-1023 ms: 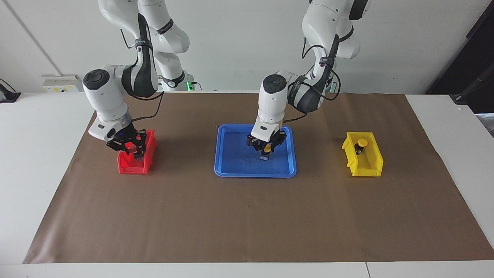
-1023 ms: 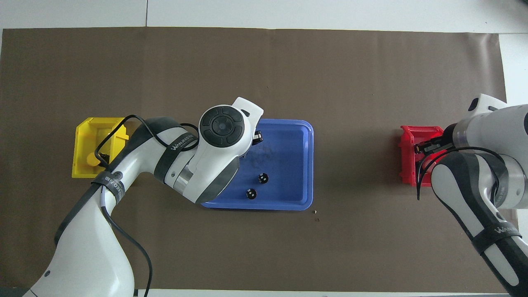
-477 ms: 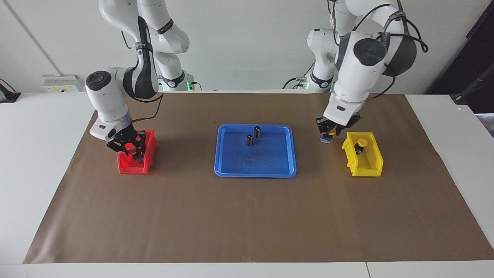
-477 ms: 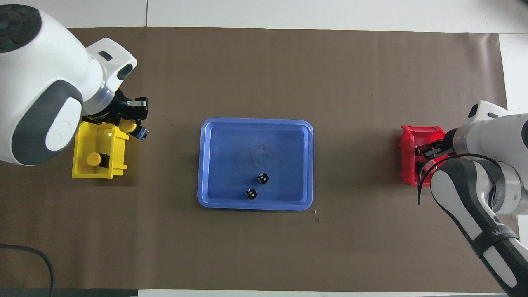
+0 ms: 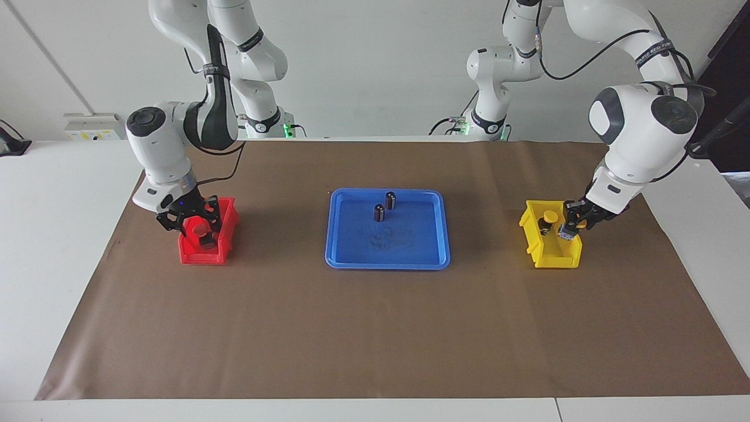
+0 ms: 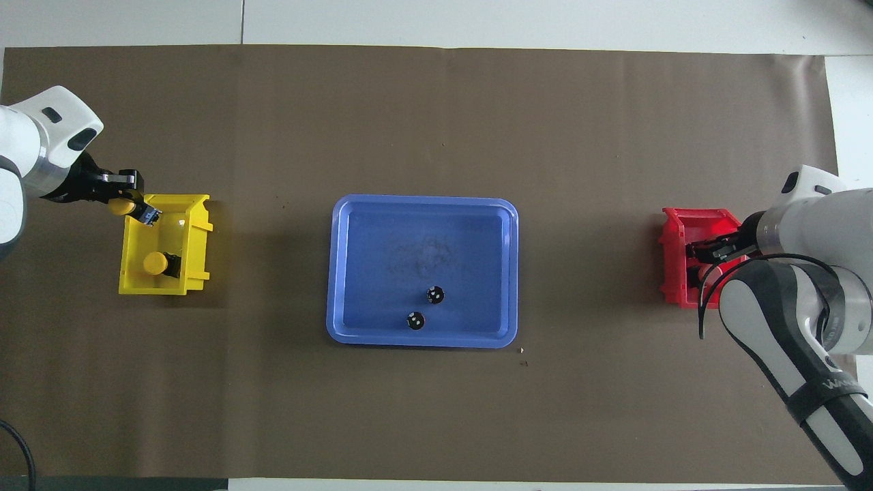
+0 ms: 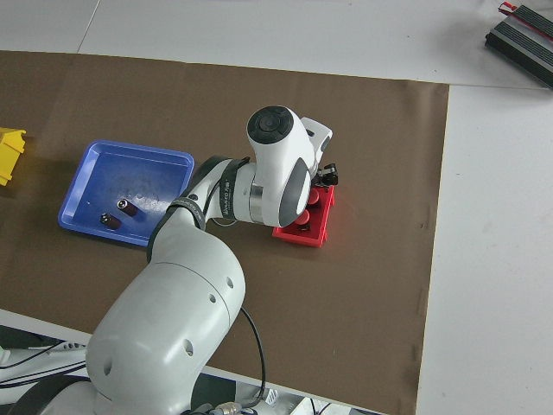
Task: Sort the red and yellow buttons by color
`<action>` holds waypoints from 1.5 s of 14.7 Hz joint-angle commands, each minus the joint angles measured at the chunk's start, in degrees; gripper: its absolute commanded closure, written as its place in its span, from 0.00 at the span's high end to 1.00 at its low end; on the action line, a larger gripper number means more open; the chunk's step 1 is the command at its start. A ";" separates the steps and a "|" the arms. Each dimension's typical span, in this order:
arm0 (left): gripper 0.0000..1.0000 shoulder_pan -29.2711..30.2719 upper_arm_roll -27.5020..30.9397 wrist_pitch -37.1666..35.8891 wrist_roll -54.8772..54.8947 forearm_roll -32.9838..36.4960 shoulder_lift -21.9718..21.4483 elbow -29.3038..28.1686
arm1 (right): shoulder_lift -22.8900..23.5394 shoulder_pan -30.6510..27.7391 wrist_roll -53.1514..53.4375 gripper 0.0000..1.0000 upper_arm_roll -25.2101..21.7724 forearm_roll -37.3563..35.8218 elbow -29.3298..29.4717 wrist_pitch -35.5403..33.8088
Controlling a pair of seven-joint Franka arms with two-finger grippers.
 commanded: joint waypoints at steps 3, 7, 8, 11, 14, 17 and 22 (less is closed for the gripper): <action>0.01 0.19 -0.56 7.24 0.60 -0.40 -2.59 -7.92 | -0.30 3.48 6.26 1.00 1.18 0.28 19.94 -21.43; 0.01 0.98 -0.56 13.24 0.42 -0.40 -0.75 -11.19 | -0.57 4.28 16.73 1.00 1.09 5.29 34.11 -39.10; 0.02 0.98 -0.56 13.51 0.51 -0.40 -0.22 -11.19 | -0.39 3.93 18.06 1.00 1.09 5.29 35.62 -40.97; 0.47 0.98 -0.56 16.40 0.51 -0.40 0.93 -12.33 | -1.00 2.62 18.25 1.00 -0.22 5.38 38.70 -46.86; 0.63 0.63 -0.56 15.45 0.16 -0.40 0.93 -11.55 | -0.57 3.04 18.34 1.00 -0.66 5.03 39.15 -47.84; 0.84 0.80 -0.56 2.85 0.59 -0.22 0.84 -1.75 | -0.30 10.15 18.60 1.00 -6.80 4.68 39.15 -49.68; 1.00 0.19 -1.09 -12.04 1.47 -1.71 -1.35 10.94 | -0.83 10.26 18.60 1.00 -6.73 4.50 38.88 -49.95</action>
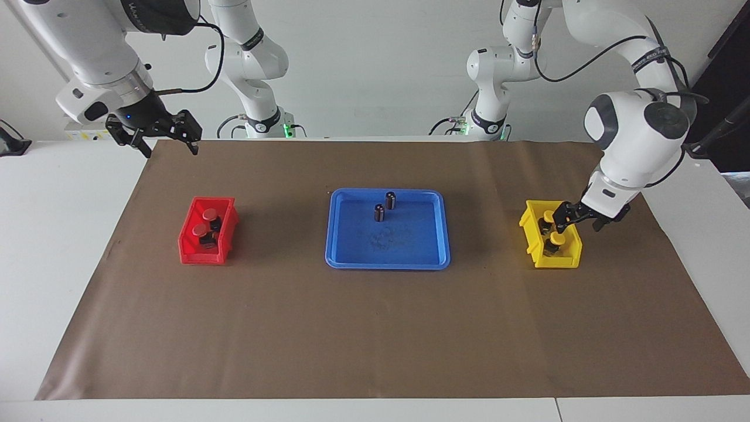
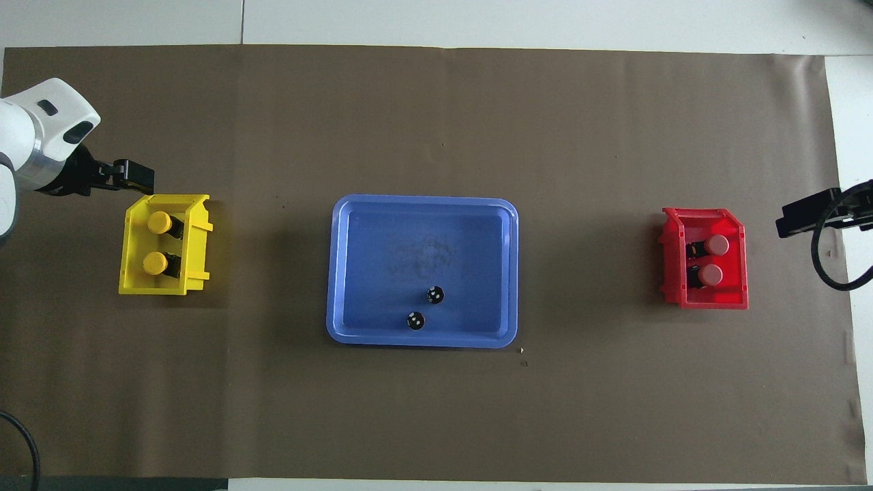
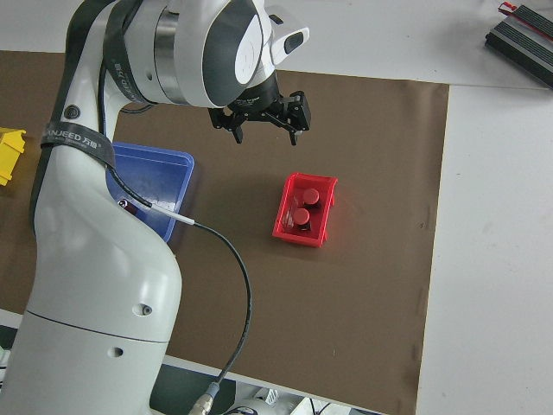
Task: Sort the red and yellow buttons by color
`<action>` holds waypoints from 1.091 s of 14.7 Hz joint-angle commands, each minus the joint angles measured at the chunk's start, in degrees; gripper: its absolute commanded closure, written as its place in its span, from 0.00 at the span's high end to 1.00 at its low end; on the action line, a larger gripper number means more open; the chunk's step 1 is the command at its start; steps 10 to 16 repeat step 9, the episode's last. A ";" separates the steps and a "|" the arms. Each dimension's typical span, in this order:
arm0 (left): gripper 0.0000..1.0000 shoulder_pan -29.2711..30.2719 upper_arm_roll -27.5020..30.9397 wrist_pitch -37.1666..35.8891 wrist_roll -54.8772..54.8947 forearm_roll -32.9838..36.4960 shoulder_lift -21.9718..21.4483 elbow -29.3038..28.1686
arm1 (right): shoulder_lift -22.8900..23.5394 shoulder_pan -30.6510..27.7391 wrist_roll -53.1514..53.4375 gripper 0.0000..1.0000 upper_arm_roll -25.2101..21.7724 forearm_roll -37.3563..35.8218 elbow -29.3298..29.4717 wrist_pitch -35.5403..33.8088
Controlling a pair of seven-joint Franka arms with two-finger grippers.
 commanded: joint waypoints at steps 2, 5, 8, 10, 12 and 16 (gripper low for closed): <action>1.00 -0.50 -0.25 -13.02 0.96 -2.76 -1.64 9.56 | 0.08 -0.15 0.45 1.00 -0.25 0.28 1.28 -1.59; 1.00 -0.50 -0.16 -23.85 1.05 -5.23 -1.99 16.80 | -0.01 -0.68 0.45 1.00 -0.34 0.20 1.37 -1.41; 1.00 -0.59 -0.86 -27.66 0.70 -5.67 -5.32 16.98 | -0.01 -0.68 0.53 1.00 -0.34 -0.07 1.37 -1.23; 1.00 -0.59 -1.12 -27.66 0.70 -5.67 -5.50 16.98 | -0.01 -0.33 0.45 1.00 -0.34 -0.94 1.45 -1.23; 1.00 -0.59 -1.12 -27.66 0.70 -5.67 -5.50 16.98 | -0.01 -0.33 0.45 1.00 -0.34 -0.94 1.45 -1.23; 1.00 -0.59 -1.12 -27.66 0.70 -5.67 -5.50 16.98 | -0.01 -0.33 0.45 1.00 -0.34 -0.94 1.45 -1.23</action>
